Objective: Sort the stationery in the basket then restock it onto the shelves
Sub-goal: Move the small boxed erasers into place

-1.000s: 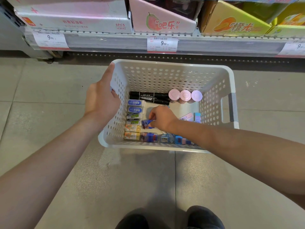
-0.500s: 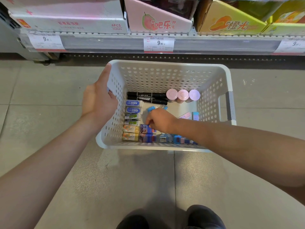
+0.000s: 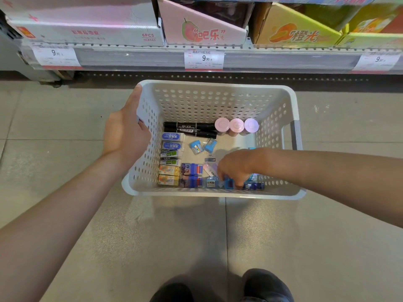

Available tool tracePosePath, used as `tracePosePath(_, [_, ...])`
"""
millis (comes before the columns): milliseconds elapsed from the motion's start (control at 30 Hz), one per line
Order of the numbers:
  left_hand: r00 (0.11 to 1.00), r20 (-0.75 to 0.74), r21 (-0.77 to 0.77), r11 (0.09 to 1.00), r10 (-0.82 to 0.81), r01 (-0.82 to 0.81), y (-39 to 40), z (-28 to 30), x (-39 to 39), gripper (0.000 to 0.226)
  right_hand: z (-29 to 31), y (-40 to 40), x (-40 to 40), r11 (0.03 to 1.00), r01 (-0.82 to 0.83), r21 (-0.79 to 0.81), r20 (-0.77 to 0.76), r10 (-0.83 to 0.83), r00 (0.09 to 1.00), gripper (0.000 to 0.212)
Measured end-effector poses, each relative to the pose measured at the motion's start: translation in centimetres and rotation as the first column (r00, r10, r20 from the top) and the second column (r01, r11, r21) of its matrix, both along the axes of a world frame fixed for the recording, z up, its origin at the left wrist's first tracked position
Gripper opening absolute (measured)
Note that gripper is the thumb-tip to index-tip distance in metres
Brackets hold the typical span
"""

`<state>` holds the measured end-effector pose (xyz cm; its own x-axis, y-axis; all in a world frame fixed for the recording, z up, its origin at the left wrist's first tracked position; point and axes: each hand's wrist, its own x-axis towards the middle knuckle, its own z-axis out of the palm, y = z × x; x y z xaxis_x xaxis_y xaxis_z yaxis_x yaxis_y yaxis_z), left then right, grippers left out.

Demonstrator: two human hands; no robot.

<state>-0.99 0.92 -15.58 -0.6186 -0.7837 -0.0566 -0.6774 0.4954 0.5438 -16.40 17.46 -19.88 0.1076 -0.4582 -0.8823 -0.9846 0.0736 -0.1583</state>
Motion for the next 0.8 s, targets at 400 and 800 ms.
tracePosePath(400, [1.000, 0.018, -0.024, 1.000, -0.008, 0.008, 0.3, 0.5, 0.0, 0.071, 0.2, 0.6, -2.6, 0.864, 0.426, 0.268, 0.156, -0.476, 0.866, 0.047])
tracePosePath(800, [1.000, 0.007, -0.017, 1.000, -0.008, 0.009, 0.3, 0.6, 0.0, 0.071, 1.1, 1.5, -3.3, 0.891, 0.384, 0.241, 0.165, -0.428, 0.889, 0.036])
